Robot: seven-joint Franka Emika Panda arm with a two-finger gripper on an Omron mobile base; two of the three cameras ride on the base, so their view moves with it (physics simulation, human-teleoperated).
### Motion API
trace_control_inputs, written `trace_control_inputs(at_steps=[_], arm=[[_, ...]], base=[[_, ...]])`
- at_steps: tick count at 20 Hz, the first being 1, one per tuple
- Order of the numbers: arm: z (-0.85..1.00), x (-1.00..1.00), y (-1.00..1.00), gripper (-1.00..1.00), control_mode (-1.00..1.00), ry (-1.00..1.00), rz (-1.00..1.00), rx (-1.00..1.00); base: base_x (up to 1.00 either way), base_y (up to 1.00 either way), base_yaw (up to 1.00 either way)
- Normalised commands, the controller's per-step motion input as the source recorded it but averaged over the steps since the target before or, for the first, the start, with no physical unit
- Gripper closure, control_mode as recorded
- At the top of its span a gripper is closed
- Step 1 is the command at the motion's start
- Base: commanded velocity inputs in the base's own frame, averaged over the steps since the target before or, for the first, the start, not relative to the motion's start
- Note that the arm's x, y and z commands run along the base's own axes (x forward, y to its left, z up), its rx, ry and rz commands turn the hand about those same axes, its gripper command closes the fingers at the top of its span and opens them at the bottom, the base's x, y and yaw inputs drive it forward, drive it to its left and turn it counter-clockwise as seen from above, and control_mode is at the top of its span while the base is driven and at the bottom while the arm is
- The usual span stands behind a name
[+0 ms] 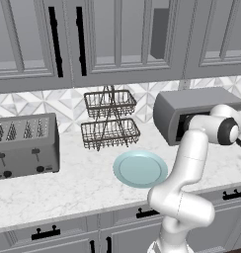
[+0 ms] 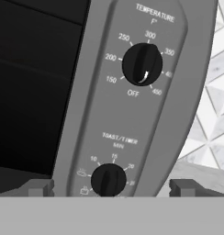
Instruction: Pick up the kebab skewer and baguette bread, and place them inside the toaster oven. Close the toaster oven door and start by setting the timer.
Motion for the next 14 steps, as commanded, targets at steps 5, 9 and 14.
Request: trace_control_inputs(at_steps=[5,9,14], arm=[[0.00,0.14,0.00,1.00,-1.00,0.00,0.00,0.00],[0.00,0.03,0.00,1.00,-1.00,0.00,0.00,0.00],[0.00,-0.01,0.00,1.00,-1.00,0.00,0.00,0.00]], base=[[0.00,0.00,0.00],[0.00,0.00,0.00],[0.00,0.00,0.00]])
